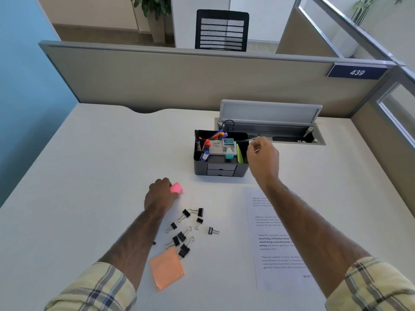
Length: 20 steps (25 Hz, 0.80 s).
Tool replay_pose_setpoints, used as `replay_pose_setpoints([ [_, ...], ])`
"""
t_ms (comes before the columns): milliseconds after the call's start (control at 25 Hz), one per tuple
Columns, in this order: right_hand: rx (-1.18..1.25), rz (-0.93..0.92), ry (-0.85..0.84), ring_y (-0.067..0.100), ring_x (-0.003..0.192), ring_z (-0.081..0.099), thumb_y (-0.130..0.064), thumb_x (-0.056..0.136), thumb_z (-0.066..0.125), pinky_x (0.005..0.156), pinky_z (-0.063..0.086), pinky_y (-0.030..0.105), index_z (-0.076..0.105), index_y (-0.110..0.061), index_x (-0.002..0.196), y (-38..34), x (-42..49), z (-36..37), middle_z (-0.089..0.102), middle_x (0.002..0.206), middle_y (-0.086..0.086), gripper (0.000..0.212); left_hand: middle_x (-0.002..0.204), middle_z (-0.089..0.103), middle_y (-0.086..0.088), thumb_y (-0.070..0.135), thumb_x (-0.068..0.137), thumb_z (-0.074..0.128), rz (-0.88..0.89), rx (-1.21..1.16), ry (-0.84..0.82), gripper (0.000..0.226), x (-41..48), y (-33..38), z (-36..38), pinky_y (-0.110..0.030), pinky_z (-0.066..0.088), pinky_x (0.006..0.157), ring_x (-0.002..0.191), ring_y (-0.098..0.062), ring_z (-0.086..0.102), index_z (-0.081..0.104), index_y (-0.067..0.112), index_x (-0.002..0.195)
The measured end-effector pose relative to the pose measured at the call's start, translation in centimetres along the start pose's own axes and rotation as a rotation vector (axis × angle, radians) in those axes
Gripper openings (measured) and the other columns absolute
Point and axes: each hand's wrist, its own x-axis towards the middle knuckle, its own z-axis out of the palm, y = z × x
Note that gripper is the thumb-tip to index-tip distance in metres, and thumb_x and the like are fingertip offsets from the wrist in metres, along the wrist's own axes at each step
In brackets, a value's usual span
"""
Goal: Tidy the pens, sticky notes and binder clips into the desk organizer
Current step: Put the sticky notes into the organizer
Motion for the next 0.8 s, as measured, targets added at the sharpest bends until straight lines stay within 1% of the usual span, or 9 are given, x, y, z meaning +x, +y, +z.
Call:
replay_pose_setpoints([
  [120, 0.037, -0.102, -0.137, 0.011, 0.078, 0.064, -0.015, 0.096, 0.059, 0.068, 0.053, 0.027, 0.066, -0.017, 0.092, -0.2, -2.7, 1.3, 0.067, 0.084, -0.007, 0.009, 0.095, 0.064, 0.005, 0.034, 0.081, 0.076, 0.104, -0.230, -0.066, 0.029, -0.2, 1.5, -0.4, -0.033, 0.052, 0.067, 0.082, -0.014, 0.061, 0.056, 0.023, 0.099],
  [200, 0.011, -0.092, -0.365, 0.010, 0.081, 0.064, -0.024, 0.094, 0.065, 0.070, 0.054, 0.026, 0.066, -0.019, 0.099, -0.3, -4.7, 2.8, 0.068, 0.090, -0.009, 0.007, 0.096, 0.065, 0.010, 0.036, 0.078, 0.080, 0.202, -0.346, -0.092, 0.034, -0.9, 3.5, -0.9, -0.028, 0.049, 0.061, 0.081, -0.007, 0.061, 0.057, 0.028, 0.100],
  [280, -0.053, -0.014, -0.577, 0.009, 0.089, 0.063, -0.034, 0.091, 0.071, 0.070, 0.052, 0.023, 0.065, -0.019, 0.116, -0.2, -6.0, 4.2, 0.067, 0.105, -0.006, 0.029, 0.092, 0.066, 0.014, 0.041, 0.075, 0.082, 0.279, -0.417, -0.073, 0.034, -1.6, 5.7, -1.3, -0.023, 0.045, 0.059, 0.079, -0.006, 0.062, 0.057, 0.033, 0.096],
  [320, -0.055, 0.020, -0.607, 0.009, 0.091, 0.063, -0.034, 0.090, 0.072, 0.070, 0.051, 0.022, 0.066, -0.017, 0.120, -0.1, -6.2, 4.6, 0.068, 0.109, -0.005, 0.034, 0.089, 0.066, 0.015, 0.045, 0.075, 0.081, 0.313, -0.447, -0.062, 0.033, -1.9, 6.7, -1.5, -0.022, 0.046, 0.059, 0.078, -0.006, 0.063, 0.057, 0.034, 0.094],
  [440, 0.106, 0.077, -0.523, 0.010, 0.080, 0.065, -0.024, 0.087, 0.072, 0.064, 0.051, 0.023, 0.073, -0.019, 0.102, -0.6, -5.7, 4.5, 0.073, 0.092, -0.005, 0.016, 0.086, 0.066, 0.016, 0.056, 0.070, 0.076, 0.384, -0.488, -0.038, 0.035, -2.6, 9.3, -1.9, -0.021, 0.047, 0.057, 0.073, -0.002, 0.061, 0.056, 0.036, 0.092],
  [520, 0.169, 0.078, -0.491, 0.013, 0.072, 0.064, -0.017, 0.086, 0.072, 0.055, 0.049, 0.024, 0.072, -0.020, 0.088, -1.1, -4.8, 3.7, 0.071, 0.080, -0.003, 0.003, 0.093, 0.066, 0.017, 0.060, 0.065, 0.075, 0.411, -0.517, -0.023, 0.043, -2.9, 10.2, -2.0, -0.022, 0.048, 0.060, 0.078, -0.001, 0.061, 0.056, 0.040, 0.099],
  [600, 0.151, 0.049, -0.439, 0.015, 0.069, 0.062, -0.013, 0.087, 0.070, 0.051, 0.047, 0.024, 0.069, -0.016, 0.082, -1.4, -3.5, 2.6, 0.069, 0.080, 0.001, 0.006, 0.116, 0.061, 0.017, 0.052, 0.070, 0.080, 0.454, -0.521, 0.012, 0.060, -3.0, 10.3, -1.8, -0.025, 0.051, 0.076, 0.099, -0.002, 0.058, 0.052, 0.041, 0.121],
  [680, 0.114, 0.041, -0.350, 0.013, 0.066, 0.060, -0.009, 0.088, 0.065, 0.044, 0.044, 0.019, 0.064, -0.013, 0.079, -1.4, -1.8, 1.2, 0.066, 0.082, 0.002, 0.009, 0.136, 0.050, 0.012, 0.046, 0.080, 0.077, 0.456, -0.469, 0.034, 0.070, -3.0, 9.5, -1.4, -0.031, 0.046, 0.092, 0.119, -0.007, 0.050, 0.040, 0.038, 0.139],
  [800, -0.031, 0.029, -0.143, 0.010, 0.063, 0.053, -0.004, 0.086, 0.054, 0.043, 0.039, 0.022, 0.058, -0.015, 0.077, -1.1, 0.7, -0.9, 0.058, 0.075, -0.007, 0.015, 0.137, 0.049, 0.011, 0.043, 0.090, 0.068, 0.406, -0.375, 0.019, 0.059, -2.9, 7.7, -0.7, -0.034, 0.046, 0.095, 0.122, -0.010, 0.050, 0.041, 0.036, 0.142],
])
